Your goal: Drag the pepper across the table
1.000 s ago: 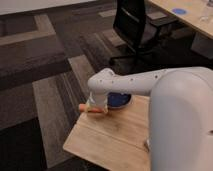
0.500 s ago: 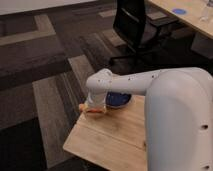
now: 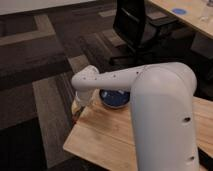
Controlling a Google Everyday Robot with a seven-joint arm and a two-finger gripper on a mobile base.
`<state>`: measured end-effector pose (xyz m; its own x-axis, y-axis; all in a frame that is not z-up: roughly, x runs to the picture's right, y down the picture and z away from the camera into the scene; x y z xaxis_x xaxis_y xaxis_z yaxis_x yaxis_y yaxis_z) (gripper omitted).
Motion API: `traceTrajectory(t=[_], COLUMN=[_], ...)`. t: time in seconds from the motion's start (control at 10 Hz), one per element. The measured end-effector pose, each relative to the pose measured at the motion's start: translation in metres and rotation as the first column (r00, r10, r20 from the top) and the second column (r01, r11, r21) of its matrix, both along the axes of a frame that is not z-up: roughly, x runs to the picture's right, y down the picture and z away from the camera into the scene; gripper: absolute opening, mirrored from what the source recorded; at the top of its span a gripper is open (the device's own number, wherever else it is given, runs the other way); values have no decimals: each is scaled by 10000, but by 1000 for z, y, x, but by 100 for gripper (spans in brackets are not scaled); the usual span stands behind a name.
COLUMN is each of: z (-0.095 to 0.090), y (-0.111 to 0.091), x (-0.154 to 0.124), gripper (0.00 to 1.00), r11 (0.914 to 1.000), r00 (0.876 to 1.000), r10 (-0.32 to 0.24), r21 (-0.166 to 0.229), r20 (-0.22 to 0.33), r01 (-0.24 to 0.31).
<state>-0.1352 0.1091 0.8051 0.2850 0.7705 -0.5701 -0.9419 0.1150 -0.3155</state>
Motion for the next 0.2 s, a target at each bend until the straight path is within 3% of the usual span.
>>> traceTrajectory(t=[0.2], z=[1], y=[0], x=[3], gripper=[65], r11=[10000], r00=[10000], r10=[1], r21=[-12], r20=[-52], r01=[-1])
